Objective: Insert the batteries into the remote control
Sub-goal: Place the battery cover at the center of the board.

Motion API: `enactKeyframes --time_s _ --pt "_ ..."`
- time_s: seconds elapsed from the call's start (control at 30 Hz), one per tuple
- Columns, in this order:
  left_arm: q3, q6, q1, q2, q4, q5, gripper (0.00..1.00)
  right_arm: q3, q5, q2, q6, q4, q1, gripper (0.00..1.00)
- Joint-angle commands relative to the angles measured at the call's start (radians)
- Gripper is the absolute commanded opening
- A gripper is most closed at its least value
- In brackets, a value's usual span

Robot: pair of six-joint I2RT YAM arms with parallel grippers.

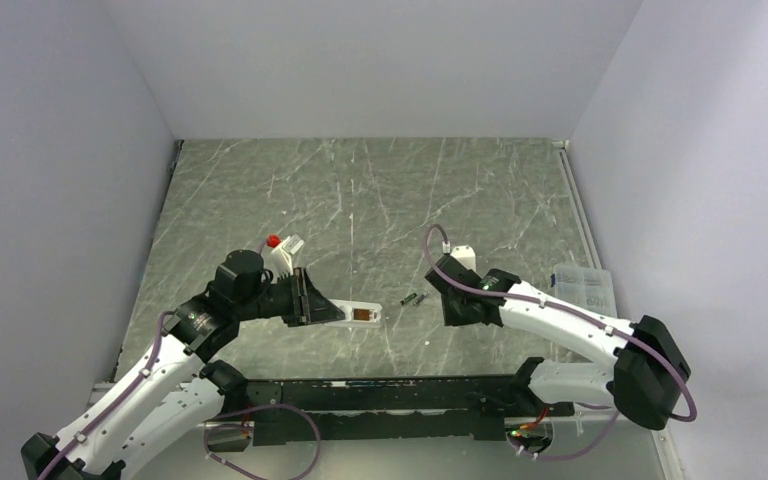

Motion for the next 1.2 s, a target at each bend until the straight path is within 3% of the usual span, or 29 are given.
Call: enactKeyframes --time_s 0.0,0.47,0.73,0.9,1.17 --pt "0.015 0.001 -0.004 -0.009 0.030 0.028 0.00 0.001 -0.019 0.020 -0.060 0.087 -0.067 0.26" --pt "0.016 0.000 -0.004 -0.012 0.025 0.038 0.00 -0.028 -0.140 0.127 -0.121 0.209 -0.224 0.28" --pt "0.012 0.000 -0.004 -0.021 0.021 0.037 0.00 -0.017 -0.156 0.173 -0.128 0.216 -0.244 0.36" --pt "0.002 -0.007 -0.004 -0.021 0.030 0.039 0.00 -0.013 -0.157 0.180 -0.126 0.208 -0.253 0.46" --pt "0.005 -0.005 -0.004 -0.017 0.031 0.041 0.00 0.015 -0.169 0.080 -0.119 0.169 -0.253 0.51"
